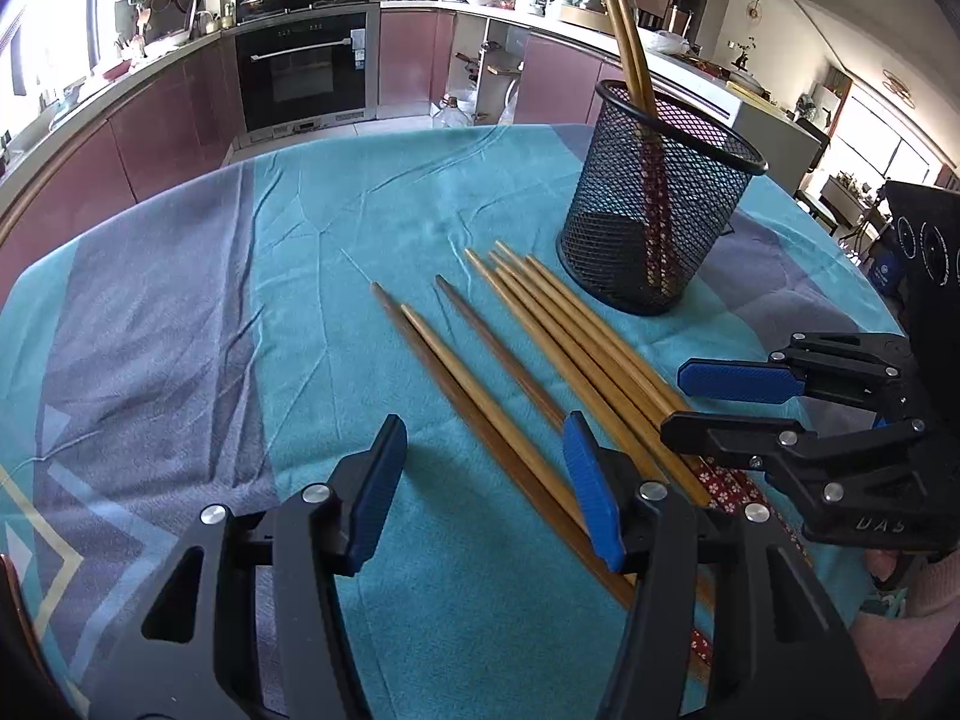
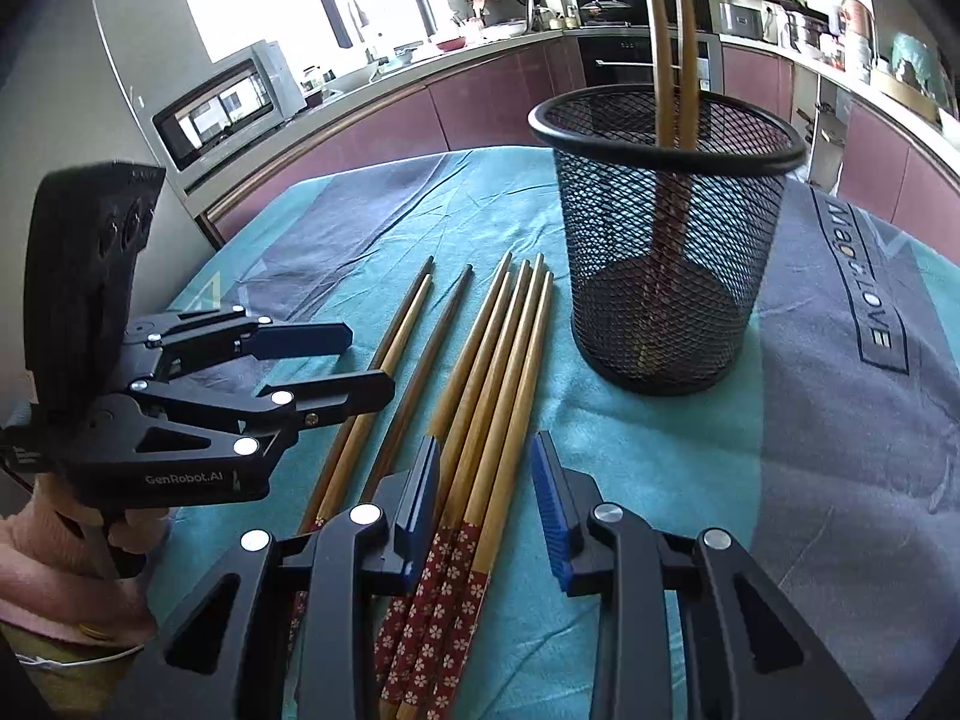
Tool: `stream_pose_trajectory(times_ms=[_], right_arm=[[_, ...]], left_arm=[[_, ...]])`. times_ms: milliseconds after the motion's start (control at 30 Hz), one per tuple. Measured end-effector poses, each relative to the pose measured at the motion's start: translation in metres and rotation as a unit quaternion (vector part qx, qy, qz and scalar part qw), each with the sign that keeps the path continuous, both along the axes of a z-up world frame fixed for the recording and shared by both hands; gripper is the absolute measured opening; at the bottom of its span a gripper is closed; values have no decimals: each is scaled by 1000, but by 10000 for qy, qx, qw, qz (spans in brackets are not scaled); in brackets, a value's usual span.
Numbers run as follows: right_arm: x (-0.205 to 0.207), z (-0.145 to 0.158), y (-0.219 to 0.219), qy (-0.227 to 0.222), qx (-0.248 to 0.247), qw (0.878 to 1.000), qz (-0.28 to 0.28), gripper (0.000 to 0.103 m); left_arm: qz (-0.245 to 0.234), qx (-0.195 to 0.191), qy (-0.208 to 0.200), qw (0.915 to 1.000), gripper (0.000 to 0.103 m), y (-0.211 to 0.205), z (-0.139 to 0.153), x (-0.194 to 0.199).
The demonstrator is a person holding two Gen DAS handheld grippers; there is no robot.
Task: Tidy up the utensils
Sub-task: 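Move both tools back over the chopstick row and close each on a chopstick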
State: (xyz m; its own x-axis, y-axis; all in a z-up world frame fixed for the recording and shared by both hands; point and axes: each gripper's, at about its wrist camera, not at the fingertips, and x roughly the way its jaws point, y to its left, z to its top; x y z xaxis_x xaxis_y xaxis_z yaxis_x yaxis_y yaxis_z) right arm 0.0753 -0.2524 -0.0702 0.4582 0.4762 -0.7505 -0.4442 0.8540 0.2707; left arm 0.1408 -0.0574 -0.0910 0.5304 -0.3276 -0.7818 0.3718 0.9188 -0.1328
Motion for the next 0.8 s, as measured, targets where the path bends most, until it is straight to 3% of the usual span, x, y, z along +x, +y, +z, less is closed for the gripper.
stream_pose_trajectory(times_ms=[133,467,633,800], right_arm=[[-8,-2,-8,200,187,9996,32,31],[-31,-3,12,346,478,9979,277,36],[-36,-3,18,321,478,9977,365,33],[-26,0,14,137,224,9996,47,30]], left_arm=[[-194,-140,89,9997,50,-1,-1,-3],[-564,-313,238,9976,20,-3,-4,-12],[-575,-333,286,9974,21,3,-5,-13],[-541,-217,222,9981,25,3,-5,-16]])
